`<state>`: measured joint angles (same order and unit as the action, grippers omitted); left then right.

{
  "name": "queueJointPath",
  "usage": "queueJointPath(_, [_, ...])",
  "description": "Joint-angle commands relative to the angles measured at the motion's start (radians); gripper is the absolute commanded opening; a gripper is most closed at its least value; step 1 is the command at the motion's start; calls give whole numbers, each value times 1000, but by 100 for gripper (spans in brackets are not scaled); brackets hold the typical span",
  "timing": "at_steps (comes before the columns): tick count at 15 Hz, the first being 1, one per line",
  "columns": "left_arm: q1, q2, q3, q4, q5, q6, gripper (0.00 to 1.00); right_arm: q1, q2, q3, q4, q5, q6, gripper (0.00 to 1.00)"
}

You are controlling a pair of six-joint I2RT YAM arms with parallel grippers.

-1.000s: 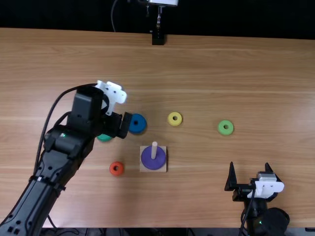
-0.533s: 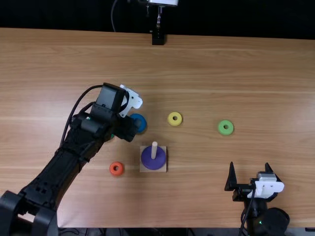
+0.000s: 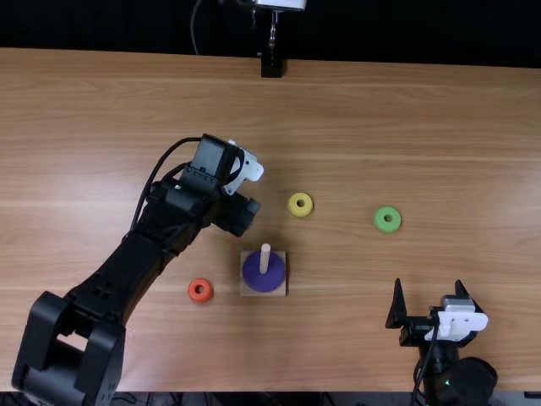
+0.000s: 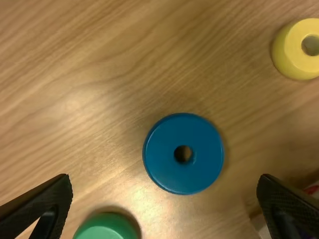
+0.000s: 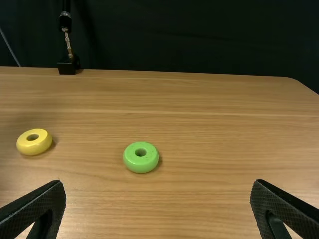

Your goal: Build the Hanoi tower: stack the rings onto the peg from bottom to top in this color order: purple, dark blue, light blue, dark green, light green, yellow, orange.

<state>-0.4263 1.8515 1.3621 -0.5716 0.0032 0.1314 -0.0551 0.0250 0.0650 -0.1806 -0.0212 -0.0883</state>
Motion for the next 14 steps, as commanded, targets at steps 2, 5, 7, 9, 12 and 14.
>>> queueJointPath(2, [-15, 52, 34, -8, -5, 8, 100, -6, -11, -28, -5, 8, -2, 100])
queueJointPath(5, [-29, 91, 35, -5, -5, 8, 100, -6, -11, -28, -5, 8, -2, 100])
queueJointPath(7, [-32, 98, 57, -3, -3, 10, 100, -6, -11, -30, -5, 8, -2, 100])
queueJointPath(9, [-35, 120, 63, -3, -1, 8, 100, -6, -13, -30, -5, 8, -2, 100])
queueJointPath(12, [-43, 133, 80, -1, 6, 8, 100, -6, -13, -30, -5, 8, -2, 100])
queueJointPath(14, [-43, 163, 92, 1, 10, 8, 100, -6, -11, -28, -5, 8, -2, 100])
